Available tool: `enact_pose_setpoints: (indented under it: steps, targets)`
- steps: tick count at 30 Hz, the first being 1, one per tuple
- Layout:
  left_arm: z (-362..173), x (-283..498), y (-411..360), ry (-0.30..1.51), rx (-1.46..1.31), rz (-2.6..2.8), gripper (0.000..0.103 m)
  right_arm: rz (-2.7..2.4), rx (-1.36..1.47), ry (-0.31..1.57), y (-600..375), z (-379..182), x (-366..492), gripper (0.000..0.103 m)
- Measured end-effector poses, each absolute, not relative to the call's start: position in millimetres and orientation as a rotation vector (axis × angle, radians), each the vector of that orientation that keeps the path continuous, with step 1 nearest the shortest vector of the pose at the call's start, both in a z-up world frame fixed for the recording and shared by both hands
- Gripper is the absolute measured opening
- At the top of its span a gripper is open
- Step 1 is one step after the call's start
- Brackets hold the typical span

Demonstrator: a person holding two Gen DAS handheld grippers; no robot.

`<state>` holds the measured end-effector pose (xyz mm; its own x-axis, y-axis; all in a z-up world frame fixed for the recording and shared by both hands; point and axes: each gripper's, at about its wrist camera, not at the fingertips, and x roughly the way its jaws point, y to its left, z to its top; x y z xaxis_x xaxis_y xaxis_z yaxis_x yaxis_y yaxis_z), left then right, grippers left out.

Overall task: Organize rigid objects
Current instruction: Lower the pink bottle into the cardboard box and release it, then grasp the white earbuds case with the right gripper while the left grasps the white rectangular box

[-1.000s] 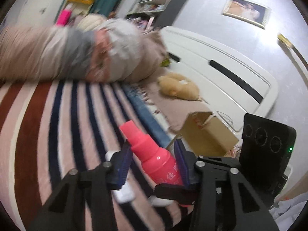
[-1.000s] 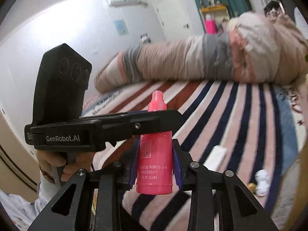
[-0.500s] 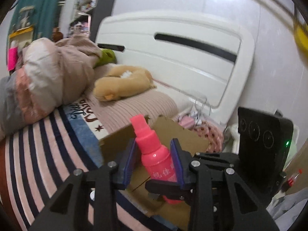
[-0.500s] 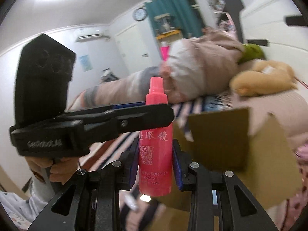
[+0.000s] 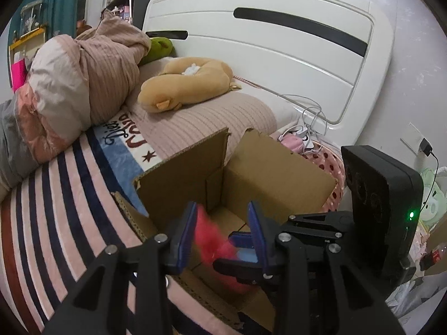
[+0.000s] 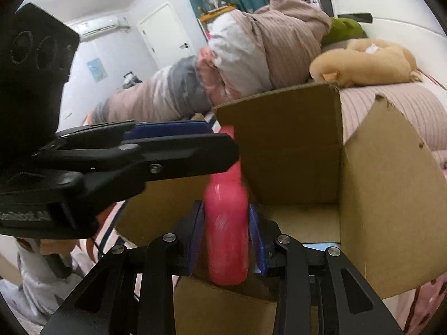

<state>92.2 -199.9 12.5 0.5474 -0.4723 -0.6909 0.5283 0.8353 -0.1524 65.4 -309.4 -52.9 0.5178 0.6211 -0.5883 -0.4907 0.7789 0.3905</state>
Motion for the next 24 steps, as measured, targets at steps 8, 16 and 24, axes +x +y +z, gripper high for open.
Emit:
enact_pose_setpoints:
  steps: [8,16,24]
  targets:
    - [29,78,-170,0.748,-0.001,-0.561,0.065,0.609,0.181,0.779,-315,-44,54,0.030]
    - [53,44,-97,0.673,-0.047,-0.445,0.071,0.704,0.129,0.652,-283,-3,20,0.035]
    - [39,10,-4,0.668,-0.077,-0.297,0.072,0.829,0.051,0.671,-190,8,7,0.036]
